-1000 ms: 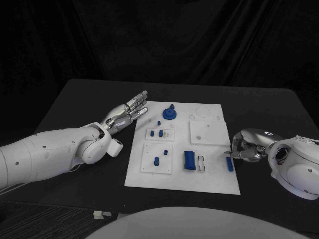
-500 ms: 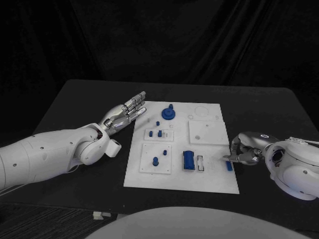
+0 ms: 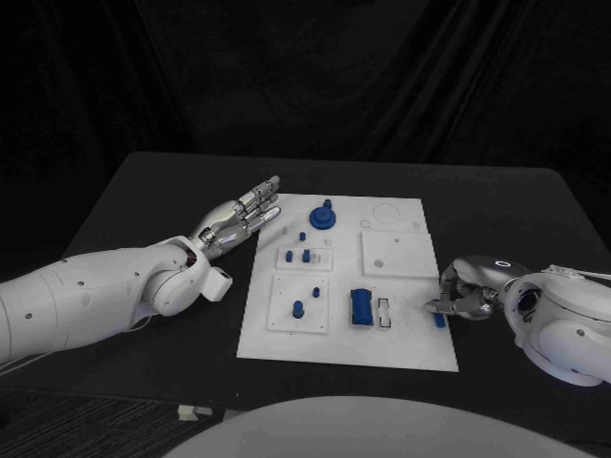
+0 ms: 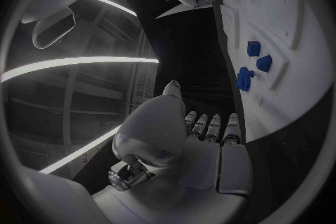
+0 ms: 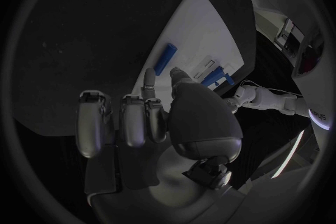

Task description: Assemble the parts on the task board

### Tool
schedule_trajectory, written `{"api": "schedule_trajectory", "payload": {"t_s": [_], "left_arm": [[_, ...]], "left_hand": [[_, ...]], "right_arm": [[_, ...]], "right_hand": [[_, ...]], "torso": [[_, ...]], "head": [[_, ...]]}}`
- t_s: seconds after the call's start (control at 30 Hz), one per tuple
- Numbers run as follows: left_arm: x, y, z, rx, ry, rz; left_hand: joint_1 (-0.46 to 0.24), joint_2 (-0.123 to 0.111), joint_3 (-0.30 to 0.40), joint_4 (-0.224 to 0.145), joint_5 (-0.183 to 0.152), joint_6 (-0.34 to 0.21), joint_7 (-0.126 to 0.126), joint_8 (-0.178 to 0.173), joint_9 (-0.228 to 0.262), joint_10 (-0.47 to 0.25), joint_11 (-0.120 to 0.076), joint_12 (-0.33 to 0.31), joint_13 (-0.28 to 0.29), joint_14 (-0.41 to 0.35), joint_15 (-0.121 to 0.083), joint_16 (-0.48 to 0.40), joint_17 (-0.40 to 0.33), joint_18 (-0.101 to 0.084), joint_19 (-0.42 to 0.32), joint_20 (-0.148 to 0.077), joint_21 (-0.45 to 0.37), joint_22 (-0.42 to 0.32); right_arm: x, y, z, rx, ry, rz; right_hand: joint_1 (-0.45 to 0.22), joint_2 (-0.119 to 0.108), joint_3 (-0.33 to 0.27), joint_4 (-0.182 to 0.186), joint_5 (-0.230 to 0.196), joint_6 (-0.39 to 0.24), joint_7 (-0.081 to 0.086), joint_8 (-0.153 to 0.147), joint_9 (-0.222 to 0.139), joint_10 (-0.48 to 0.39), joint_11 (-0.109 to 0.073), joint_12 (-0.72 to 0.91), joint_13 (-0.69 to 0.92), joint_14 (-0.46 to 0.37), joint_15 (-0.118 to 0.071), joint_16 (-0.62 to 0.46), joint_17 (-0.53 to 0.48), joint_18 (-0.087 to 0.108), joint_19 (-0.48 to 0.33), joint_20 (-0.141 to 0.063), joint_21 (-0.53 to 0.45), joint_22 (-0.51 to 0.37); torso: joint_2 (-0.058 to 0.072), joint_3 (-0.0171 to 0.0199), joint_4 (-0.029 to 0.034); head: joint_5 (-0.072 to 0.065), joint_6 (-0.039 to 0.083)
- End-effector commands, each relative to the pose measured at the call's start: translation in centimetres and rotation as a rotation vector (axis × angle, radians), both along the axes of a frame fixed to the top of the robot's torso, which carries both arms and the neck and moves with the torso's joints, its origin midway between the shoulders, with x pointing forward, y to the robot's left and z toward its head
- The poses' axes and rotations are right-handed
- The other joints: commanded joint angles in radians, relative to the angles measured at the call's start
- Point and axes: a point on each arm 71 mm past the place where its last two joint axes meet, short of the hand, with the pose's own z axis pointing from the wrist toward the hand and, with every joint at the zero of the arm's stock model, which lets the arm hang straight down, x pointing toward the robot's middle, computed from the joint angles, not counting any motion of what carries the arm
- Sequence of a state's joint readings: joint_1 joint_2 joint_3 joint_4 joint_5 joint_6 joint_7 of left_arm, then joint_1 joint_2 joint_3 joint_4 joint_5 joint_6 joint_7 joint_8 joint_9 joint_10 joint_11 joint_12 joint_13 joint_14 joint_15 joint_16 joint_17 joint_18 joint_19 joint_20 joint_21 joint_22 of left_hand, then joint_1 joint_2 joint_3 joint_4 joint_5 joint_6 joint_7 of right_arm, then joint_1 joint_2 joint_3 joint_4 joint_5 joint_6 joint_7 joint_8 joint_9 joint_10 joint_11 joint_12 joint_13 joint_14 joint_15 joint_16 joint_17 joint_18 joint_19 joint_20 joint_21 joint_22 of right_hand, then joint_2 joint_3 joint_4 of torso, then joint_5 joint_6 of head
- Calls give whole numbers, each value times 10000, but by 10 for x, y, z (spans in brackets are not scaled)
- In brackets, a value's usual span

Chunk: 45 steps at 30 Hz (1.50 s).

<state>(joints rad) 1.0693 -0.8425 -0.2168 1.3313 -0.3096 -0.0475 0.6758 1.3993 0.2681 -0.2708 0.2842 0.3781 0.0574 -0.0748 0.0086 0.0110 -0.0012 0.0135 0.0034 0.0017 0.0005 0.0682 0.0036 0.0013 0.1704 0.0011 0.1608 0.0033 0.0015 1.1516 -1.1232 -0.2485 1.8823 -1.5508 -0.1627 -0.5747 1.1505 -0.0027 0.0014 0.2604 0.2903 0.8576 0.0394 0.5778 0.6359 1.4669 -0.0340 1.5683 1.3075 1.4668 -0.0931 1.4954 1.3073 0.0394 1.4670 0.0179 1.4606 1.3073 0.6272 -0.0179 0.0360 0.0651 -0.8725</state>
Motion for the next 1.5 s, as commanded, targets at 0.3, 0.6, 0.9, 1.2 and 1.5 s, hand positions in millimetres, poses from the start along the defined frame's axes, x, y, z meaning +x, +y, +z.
{"api": "schedule_trajectory", "payload": {"t_s": [0.3,0.6,0.9,1.2,1.5], "left_arm": [[-1,-2,3,-461,-307,-214],[-1,-3,3,-458,-253,-252],[-1,-3,2,-450,-217,-271],[0,-3,2,-438,-193,-279],[0,-4,1,-425,-168,-284]], "left_hand": [[207,8,123,-10,159,73,166,59,25,12,197,-34,-17,-5,112,-36,-13,-19,2,149,-21,-3],[298,-2,178,-43,260,142,286,73,37,12,240,-34,-17,-5,187,-36,-13,-25,16,213,-9,9],[426,-17,259,-120,448,178,379,78,41,12,326,-34,-17,-5,225,-36,-13,-31,22,255,-4,12],[474,-20,296,-152,553,189,406,78,43,12,389,-34,-17,-5,233,-36,-13,-29,29,265,3,18],[497,-24,316,-169,603,201,416,80,45,12,461,-34,-17,-5,238,-36,-13,-28,32,274,5,20]], "right_arm": [[-5,0,-12,-381,459,97],[-7,5,-14,-112,422,314],[-8,9,-13,260,257,480],[-9,12,-15,1672,852,-347],[-12,13,-15,3333,1675,-1643]], "right_hand": [[90,-19,34,-34,132,74,51,-328,-79,1039,51,25,2633,710,17,-82,853,-97,543,9,-53,2240],[690,-47,432,-420,1730,254,63,-968,-213,1039,64,25,2633,706,28,-95,835,-94,537,30,-66,2238],[1660,-368,1813,-1373,4030,465,166,-1684,-478,1039,130,25,2633,702,70,-102,822,-88,521,60,-99,2230],[1498,-630,2914,-1871,3825,478,331,-2116,-643,1039,269,25,2633,686,189,-135,756,-81,506,159,-135,2219],[1111,-662,3295,-1914,3803,522,401,-2428,-885,1039,336,25,2633,686,251,-138,744,-85,517,220,-113,2226]], "torso": [[-13,4,-4],[-15,7,-4],[-15,0,-7],[-18,3,18],[-17,-5,7]], "head": [[35,-2],[50,-2],[35,-2],[29,-2],[62,-2]]}}
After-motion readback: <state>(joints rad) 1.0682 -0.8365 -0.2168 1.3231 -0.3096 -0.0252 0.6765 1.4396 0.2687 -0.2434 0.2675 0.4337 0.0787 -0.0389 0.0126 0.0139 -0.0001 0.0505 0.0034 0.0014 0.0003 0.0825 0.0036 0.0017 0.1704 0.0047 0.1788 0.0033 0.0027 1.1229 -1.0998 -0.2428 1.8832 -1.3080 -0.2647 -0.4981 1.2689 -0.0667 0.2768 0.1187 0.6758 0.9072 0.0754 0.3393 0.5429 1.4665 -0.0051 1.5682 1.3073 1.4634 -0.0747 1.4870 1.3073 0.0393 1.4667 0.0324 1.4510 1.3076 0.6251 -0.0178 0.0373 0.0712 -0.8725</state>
